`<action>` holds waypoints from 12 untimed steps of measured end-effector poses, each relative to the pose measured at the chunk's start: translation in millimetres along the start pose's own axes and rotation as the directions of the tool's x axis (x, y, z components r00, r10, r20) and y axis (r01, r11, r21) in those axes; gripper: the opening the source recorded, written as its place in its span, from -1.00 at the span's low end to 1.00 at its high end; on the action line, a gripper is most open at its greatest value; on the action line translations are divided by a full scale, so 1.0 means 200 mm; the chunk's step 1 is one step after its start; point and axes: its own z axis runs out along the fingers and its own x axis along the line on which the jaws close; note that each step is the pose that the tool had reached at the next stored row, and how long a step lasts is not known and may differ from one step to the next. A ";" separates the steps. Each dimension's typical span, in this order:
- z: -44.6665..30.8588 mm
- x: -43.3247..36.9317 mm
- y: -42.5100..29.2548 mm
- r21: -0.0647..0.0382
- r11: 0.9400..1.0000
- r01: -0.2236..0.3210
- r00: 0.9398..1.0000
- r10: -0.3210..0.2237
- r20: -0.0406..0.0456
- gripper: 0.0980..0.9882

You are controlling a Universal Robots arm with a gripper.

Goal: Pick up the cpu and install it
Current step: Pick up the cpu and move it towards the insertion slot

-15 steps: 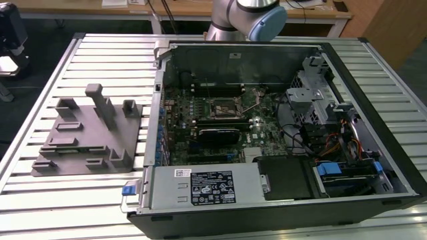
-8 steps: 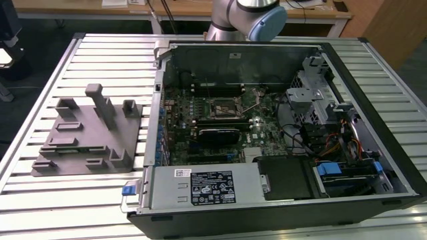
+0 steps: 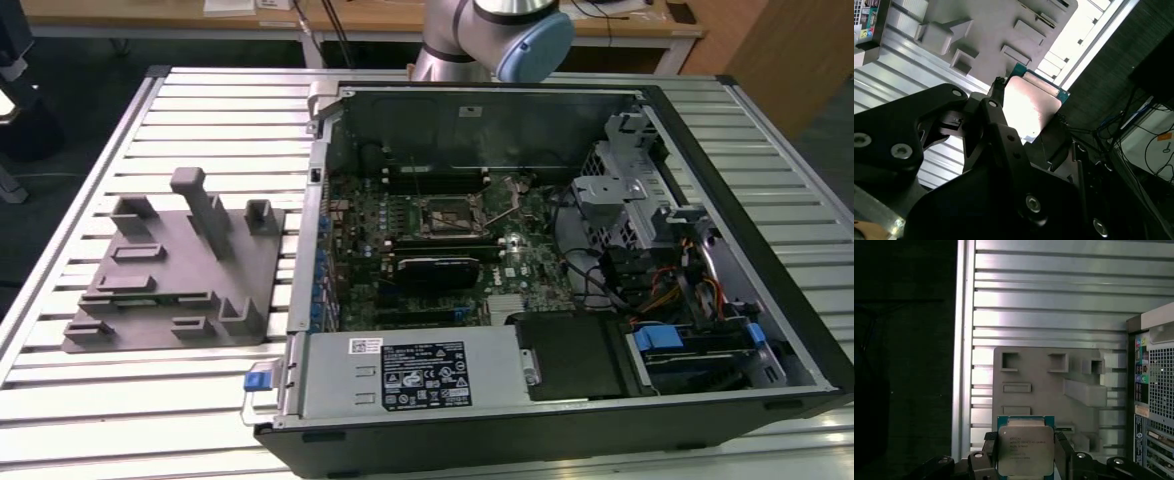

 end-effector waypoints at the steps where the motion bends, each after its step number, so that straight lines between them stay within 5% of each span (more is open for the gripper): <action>1: 0.000 0.000 0.000 0.000 1.000 0.000 1.000 0.000 0.000 0.00; 5: -0.001 -0.010 0.000 0.000 1.000 0.000 1.000 0.000 0.000 0.00; 12: 0.002 -0.088 0.000 0.000 1.000 0.000 1.000 0.000 0.000 0.00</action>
